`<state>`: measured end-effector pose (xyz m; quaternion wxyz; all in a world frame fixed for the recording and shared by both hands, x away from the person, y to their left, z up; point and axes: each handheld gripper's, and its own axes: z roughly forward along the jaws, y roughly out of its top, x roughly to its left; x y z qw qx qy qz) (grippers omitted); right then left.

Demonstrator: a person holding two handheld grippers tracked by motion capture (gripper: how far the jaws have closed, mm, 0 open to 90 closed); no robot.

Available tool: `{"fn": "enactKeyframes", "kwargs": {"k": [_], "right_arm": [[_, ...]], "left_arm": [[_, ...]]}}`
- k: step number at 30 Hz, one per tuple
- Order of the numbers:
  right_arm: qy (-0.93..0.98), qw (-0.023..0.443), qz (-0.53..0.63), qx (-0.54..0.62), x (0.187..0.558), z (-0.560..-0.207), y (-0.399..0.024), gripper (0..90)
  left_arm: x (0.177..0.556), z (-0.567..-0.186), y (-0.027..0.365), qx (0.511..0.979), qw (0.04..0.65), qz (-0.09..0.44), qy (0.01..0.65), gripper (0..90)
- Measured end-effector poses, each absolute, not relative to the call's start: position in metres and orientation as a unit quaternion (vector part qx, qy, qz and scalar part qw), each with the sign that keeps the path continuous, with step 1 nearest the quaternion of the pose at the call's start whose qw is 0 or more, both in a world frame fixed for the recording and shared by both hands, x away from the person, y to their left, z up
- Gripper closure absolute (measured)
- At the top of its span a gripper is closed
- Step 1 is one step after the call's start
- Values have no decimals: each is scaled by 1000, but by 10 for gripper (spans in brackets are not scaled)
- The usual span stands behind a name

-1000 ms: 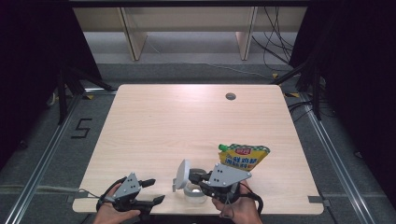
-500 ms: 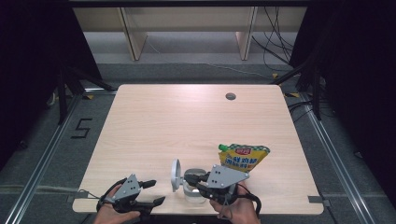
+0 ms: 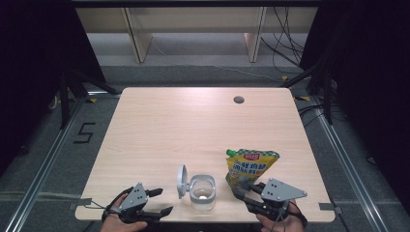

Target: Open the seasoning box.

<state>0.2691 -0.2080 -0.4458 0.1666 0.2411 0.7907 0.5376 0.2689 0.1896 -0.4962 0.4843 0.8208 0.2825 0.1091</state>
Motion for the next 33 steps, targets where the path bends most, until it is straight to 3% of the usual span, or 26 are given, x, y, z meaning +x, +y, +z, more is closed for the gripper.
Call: {"fn": "enactKeyframes", "kwargs": {"k": [5, 15, 24, 33], "right_arm": [[794, 172, 514, 274, 267, -451, -228, 600], [791, 183, 491, 317, 268, -459, -257, 523], [766, 180, 506, 354, 293, -478, -278, 248], [766, 177, 521, 332, 308, -485, -277, 214]], "left_arm": [[269, -497, 189, 822, 483, 107, 282, 295], [270, -498, 191, 827, 474, 114, 280, 300], [271, -500, 186, 820, 487, 104, 283, 301], [275, -500, 186, 821, 485, 103, 283, 299]]}}
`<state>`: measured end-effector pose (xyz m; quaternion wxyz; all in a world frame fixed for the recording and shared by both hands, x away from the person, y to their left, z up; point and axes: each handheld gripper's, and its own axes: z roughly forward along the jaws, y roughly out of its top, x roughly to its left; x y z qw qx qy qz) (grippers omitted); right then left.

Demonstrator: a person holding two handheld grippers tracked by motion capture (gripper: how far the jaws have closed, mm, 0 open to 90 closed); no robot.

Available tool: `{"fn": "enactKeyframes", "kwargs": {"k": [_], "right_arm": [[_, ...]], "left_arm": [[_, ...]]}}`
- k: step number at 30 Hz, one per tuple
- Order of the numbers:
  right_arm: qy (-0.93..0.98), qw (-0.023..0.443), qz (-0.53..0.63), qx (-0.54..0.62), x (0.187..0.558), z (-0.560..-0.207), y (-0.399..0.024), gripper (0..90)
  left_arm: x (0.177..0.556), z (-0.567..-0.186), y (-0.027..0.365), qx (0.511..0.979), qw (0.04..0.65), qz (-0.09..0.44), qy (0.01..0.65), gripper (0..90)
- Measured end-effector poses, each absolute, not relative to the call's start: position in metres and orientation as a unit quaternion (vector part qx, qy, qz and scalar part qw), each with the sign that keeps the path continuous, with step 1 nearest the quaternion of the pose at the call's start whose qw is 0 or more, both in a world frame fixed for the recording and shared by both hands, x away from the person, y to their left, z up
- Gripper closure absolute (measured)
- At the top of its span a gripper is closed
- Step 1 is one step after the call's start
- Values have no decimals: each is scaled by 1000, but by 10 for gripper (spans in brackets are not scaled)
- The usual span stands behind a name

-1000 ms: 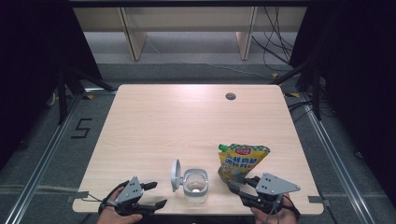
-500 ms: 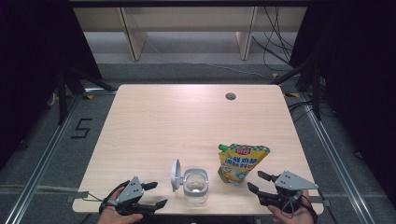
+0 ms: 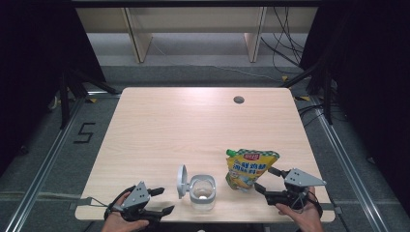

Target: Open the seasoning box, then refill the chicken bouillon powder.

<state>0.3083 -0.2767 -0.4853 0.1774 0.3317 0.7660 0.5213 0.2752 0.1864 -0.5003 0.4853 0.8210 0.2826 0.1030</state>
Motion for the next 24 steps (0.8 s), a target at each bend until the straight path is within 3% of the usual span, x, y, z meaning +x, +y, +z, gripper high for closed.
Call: {"fn": "enactKeyframes", "kwargs": {"k": [9, 24], "right_arm": [[762, 157, 540, 321, 326, -492, -269, 186], [775, 174, 537, 284, 343, -502, -244, 212]], "left_arm": [[275, -501, 185, 824, 482, 102, 281, 297], [276, -502, 186, 827, 478, 99, 279, 296]]}}
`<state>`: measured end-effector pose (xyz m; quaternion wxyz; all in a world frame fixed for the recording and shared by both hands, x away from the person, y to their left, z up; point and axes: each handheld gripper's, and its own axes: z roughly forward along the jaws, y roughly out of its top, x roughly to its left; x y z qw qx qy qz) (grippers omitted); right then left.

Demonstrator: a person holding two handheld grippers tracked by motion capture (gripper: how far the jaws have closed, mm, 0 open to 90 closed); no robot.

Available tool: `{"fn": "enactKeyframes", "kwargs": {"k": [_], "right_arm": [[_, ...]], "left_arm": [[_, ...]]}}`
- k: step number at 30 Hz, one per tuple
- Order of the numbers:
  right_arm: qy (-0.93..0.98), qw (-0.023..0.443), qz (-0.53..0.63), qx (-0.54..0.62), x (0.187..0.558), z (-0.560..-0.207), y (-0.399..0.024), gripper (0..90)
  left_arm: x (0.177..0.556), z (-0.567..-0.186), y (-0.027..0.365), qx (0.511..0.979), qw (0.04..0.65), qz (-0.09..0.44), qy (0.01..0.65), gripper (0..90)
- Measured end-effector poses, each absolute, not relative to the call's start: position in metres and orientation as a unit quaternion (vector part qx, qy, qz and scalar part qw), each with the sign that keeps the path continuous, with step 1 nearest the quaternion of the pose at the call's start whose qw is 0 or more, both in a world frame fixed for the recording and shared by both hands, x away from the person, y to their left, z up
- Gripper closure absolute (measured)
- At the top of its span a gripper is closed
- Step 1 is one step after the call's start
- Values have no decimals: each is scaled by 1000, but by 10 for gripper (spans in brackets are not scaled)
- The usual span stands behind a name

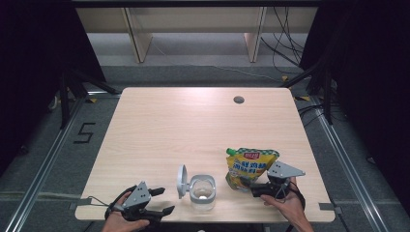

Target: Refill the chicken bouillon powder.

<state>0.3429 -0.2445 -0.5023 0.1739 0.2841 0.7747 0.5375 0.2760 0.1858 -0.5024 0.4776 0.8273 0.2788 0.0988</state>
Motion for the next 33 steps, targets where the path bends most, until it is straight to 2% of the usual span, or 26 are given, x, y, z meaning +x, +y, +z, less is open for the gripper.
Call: {"fn": "enactKeyframes", "kwargs": {"k": [1, 13, 18, 19, 24, 25, 33], "right_arm": [[773, 186, 539, 277, 345, -503, -245, 212], [768, 200, 545, 270, 350, -504, -245, 215], [765, 187, 551, 277, 349, -507, -244, 221], [761, 183, 563, 267, 350, -509, -242, 251], [758, 176, 571, 259, 352, -511, -238, 244], [768, 187, 565, 238, 356, -511, -239, 244], [755, 177, 578, 256, 355, -512, -235, 232]], "left_arm": [[276, -503, 186, 831, 472, 106, 277, 296], [274, -505, 185, 831, 473, 100, 274, 294], [273, -505, 185, 830, 475, 99, 274, 294], [273, -505, 185, 831, 475, 99, 273, 295], [275, -506, 186, 837, 466, 100, 270, 294], [274, -506, 186, 837, 465, 100, 271, 294], [273, -508, 183, 835, 468, 93, 273, 293]]}}
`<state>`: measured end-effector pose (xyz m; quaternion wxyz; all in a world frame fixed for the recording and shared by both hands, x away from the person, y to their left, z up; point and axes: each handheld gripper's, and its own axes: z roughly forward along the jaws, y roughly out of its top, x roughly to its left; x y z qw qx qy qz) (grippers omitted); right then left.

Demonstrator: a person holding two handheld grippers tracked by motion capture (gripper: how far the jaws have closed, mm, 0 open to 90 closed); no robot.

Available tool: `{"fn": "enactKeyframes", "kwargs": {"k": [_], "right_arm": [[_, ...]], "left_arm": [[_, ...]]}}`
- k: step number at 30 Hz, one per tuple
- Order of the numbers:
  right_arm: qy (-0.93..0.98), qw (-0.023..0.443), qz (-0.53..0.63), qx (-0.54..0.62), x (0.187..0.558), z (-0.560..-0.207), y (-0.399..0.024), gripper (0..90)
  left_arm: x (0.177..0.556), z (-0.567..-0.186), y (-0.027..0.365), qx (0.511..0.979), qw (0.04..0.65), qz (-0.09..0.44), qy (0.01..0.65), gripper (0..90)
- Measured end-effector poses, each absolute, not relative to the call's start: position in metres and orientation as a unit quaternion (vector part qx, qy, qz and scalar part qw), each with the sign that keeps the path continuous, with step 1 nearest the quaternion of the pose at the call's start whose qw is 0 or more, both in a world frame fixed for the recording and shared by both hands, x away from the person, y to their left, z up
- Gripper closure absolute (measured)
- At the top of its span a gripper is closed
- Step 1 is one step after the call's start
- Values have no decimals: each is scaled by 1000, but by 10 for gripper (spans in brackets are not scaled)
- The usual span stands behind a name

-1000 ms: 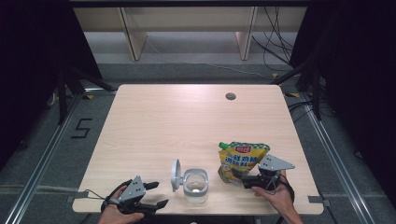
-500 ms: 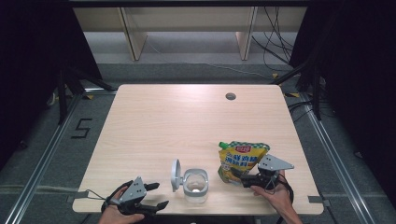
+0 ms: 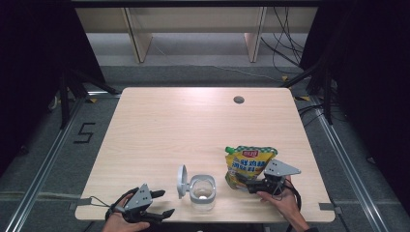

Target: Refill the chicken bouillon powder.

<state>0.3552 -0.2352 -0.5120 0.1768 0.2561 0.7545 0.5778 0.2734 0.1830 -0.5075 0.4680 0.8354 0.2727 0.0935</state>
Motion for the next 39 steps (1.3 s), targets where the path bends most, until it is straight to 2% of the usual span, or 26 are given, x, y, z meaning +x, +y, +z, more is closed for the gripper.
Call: {"fn": "enactKeyframes", "kwargs": {"k": [16, 20, 22, 23, 28, 29, 31, 32, 34, 39], "right_arm": [[742, 175, 592, 262, 361, -513, -231, 216], [750, 173, 585, 256, 360, -511, -230, 238], [741, 182, 591, 259, 359, -511, -229, 294], [741, 182, 591, 259, 359, -511, -229, 294], [748, 162, 581, 277, 352, -508, -228, 384], [745, 181, 584, 266, 353, -508, -228, 392], [744, 169, 589, 266, 353, -508, -226, 396], [743, 191, 587, 260, 353, -508, -226, 398], [745, 173, 590, 258, 354, -508, -227, 401], [740, 172, 599, 253, 355, -511, -225, 393]], "left_arm": [[273, -508, 183, 843, 459, 96, 264, 291], [274, -510, 183, 845, 455, 103, 261, 291], [273, -508, 182, 842, 460, 96, 267, 291], [273, -508, 182, 842, 460, 96, 267, 291], [273, -508, 183, 843, 460, 93, 265, 293], [273, -508, 183, 843, 460, 93, 265, 293], [272, -508, 183, 844, 459, 95, 263, 293], [272, -509, 183, 838, 466, 98, 265, 293], [273, -508, 183, 843, 459, 95, 264, 293], [272, -509, 182, 842, 461, 96, 266, 294]]}}
